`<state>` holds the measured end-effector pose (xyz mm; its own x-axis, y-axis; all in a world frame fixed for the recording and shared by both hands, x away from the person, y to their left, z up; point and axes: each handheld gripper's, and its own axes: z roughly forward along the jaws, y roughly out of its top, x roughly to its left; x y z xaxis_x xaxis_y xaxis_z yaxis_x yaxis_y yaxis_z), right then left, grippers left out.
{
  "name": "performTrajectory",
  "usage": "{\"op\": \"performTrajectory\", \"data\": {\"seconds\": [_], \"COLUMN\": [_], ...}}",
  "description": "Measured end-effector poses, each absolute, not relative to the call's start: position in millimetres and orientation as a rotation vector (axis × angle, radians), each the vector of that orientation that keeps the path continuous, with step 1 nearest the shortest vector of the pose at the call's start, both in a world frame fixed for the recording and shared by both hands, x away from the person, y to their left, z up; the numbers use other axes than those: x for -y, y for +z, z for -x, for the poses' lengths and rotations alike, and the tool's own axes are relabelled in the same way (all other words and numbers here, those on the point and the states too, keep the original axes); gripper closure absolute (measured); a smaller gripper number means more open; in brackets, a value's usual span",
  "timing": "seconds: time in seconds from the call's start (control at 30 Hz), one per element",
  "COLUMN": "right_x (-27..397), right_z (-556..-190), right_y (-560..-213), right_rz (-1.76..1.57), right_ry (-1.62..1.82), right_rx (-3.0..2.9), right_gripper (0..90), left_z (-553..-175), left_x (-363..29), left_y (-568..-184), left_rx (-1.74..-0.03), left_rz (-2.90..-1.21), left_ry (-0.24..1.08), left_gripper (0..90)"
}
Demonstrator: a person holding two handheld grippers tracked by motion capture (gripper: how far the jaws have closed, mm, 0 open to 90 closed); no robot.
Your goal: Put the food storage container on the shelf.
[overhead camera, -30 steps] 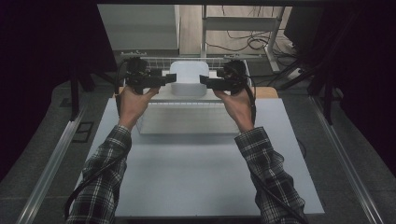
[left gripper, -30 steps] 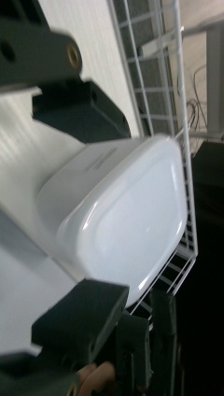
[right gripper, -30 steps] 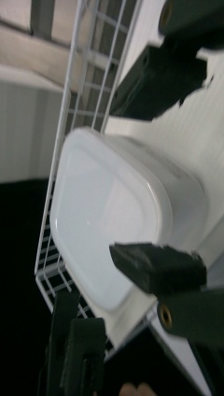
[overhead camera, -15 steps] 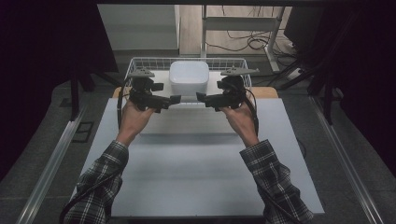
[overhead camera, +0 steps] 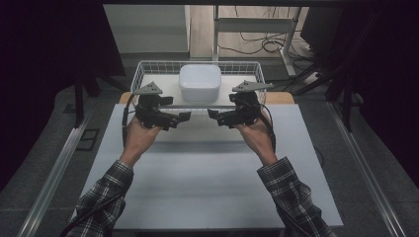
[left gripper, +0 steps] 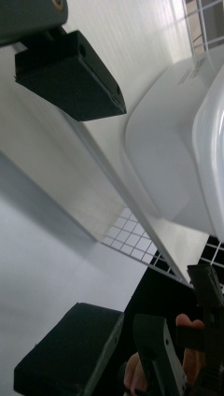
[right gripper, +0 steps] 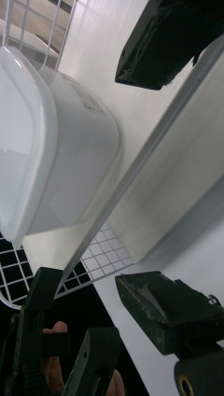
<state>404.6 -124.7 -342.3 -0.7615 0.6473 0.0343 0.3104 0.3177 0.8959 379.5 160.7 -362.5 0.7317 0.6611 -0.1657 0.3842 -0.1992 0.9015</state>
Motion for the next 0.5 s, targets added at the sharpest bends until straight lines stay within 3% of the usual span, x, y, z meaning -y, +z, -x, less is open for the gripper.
{"op": "performTrajectory", "data": {"seconds": [0.5], "right_x": [136.6], "right_z": [-377.7], "right_y": [-359.3], "right_rz": [-0.798], "right_ry": [1.412], "right_rx": [-2.284], "right_gripper": [2.6], "left_z": [-348.4], "left_x": [-150.2], "left_y": [-383.9], "left_rx": [-0.760], "left_rz": [-1.877], "left_ry": [0.280], "left_gripper": [3.9]}}
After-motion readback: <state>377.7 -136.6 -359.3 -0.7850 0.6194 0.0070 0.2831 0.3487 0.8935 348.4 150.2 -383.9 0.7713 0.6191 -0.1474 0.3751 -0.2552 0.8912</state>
